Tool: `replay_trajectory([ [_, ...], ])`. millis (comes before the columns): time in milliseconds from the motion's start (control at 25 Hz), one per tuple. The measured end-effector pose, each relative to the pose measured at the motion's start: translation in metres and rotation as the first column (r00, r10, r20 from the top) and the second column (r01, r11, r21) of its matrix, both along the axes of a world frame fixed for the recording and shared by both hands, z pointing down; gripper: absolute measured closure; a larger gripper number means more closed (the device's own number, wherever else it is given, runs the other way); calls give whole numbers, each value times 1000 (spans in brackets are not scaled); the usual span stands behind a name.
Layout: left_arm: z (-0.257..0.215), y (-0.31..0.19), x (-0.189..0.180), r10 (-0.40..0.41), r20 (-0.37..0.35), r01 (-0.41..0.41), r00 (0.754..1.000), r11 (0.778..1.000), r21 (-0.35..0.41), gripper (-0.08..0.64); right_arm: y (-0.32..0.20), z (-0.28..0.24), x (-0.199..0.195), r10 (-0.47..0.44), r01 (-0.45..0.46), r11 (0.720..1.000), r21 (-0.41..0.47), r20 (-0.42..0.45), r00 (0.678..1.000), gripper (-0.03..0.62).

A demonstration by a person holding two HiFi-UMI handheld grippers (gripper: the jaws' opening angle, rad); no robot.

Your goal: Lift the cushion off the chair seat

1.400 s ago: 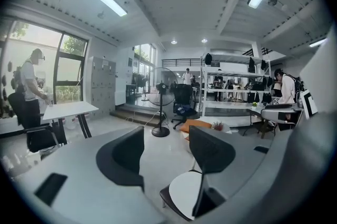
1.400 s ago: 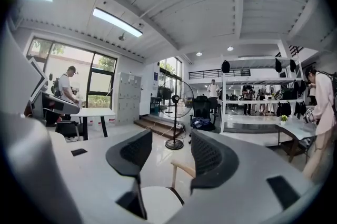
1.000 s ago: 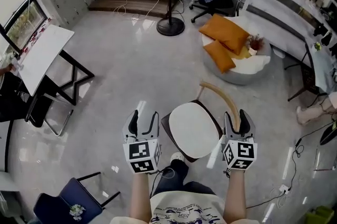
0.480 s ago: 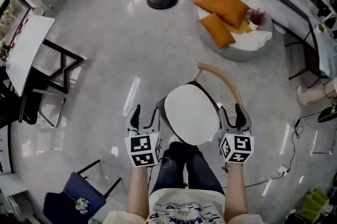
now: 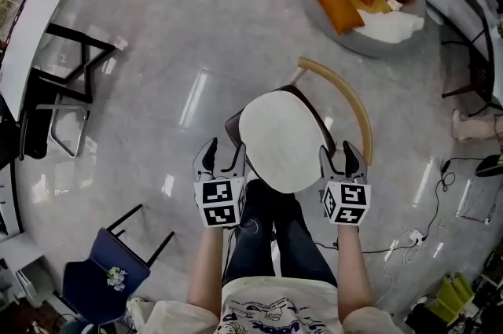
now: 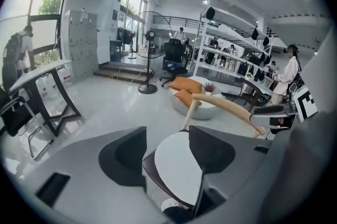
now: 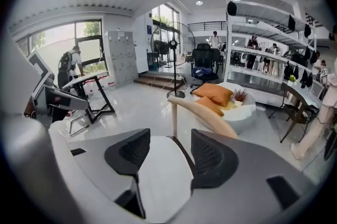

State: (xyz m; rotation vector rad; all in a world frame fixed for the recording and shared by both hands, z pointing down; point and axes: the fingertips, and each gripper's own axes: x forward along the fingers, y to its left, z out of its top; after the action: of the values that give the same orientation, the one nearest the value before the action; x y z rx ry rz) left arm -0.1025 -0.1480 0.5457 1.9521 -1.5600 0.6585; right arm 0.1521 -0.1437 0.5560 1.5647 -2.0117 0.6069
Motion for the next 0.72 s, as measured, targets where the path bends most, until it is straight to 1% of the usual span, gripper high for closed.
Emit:
replay_trajectory([
  [240, 87, 7, 23, -8, -21, 5, 1000, 994, -113, 299, -4, 87, 5, -52, 50, 993, -108, -18, 999, 338],
  [400, 147, 13, 31, -16, -32, 10, 999, 982, -188, 299, -4, 144, 7, -76, 69, 983, -170, -33, 997, 339],
  [600, 216, 14, 32, -34, -23, 27, 999, 967, -252, 299, -5, 217, 12, -88, 76, 968, -240, -40, 995, 344],
  [720, 255, 16, 37, -17, -16, 12, 1000, 957, -289, 299, -4, 254, 17, -93, 76, 959, -274, -50, 994, 344],
])
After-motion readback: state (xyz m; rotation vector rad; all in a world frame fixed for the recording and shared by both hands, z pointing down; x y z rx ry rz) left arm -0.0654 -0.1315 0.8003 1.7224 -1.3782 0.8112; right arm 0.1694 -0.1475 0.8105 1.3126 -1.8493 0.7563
